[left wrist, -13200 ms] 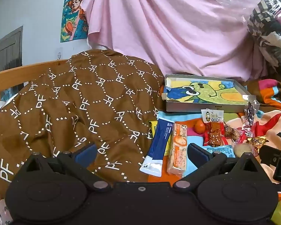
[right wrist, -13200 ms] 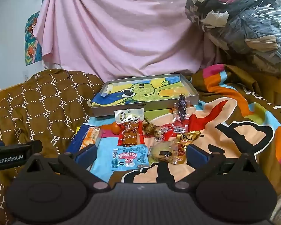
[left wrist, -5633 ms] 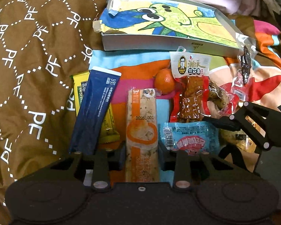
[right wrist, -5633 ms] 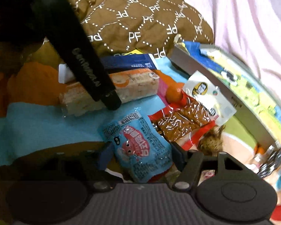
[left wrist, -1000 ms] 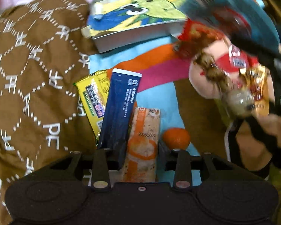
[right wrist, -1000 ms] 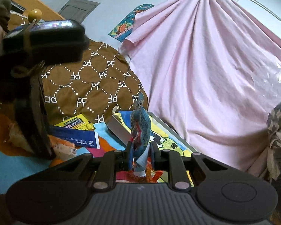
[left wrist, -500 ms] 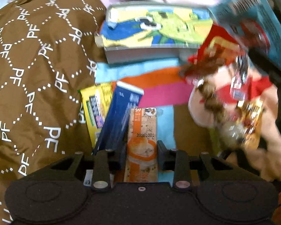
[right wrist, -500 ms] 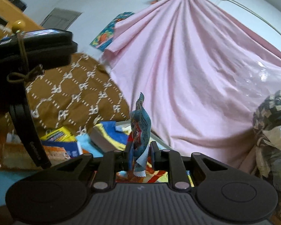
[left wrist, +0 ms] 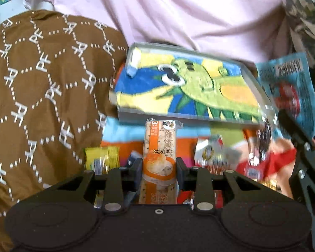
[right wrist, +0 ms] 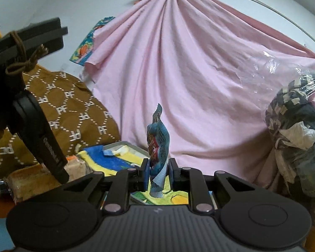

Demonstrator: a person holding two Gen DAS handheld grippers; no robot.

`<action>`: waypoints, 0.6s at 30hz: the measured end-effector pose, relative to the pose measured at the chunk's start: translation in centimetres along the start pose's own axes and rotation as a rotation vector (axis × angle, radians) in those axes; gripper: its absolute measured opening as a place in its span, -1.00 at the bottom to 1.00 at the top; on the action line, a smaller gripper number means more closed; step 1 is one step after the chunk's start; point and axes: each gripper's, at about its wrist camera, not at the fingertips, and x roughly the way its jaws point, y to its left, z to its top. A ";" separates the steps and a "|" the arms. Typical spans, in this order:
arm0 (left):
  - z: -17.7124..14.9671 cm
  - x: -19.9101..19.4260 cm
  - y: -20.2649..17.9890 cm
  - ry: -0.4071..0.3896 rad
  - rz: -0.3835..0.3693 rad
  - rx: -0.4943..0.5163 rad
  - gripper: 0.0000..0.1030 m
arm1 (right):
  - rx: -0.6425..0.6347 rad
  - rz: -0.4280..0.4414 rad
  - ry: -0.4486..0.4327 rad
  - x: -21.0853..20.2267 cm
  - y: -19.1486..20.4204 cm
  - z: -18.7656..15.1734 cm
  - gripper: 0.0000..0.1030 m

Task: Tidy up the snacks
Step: 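Lift the cream bar with left tool while right tool lifts the packet toward the tray, then lower the cream bar into the tray and open left tool while right tool releases the packet there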

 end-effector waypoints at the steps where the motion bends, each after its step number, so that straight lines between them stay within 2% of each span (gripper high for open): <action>1: 0.6 0.3 0.0 -0.013 0.002 -0.007 -0.33 | 0.008 -0.005 0.004 0.6 -0.1 0.0 -0.61; 7: 4.6 2.9 -0.6 -0.116 0.002 -0.041 -0.33 | 0.101 -0.060 0.062 5.0 -1.7 -0.8 -0.60; 12: 7.5 5.9 -1.3 -0.171 -0.009 -0.079 -0.33 | 0.197 -0.069 0.118 8.1 -3.6 -1.7 -0.60; 18: 10.0 10.5 -2.3 -0.142 -0.009 -0.121 -0.33 | 0.287 -0.036 0.190 10.9 -5.2 -3.1 -0.66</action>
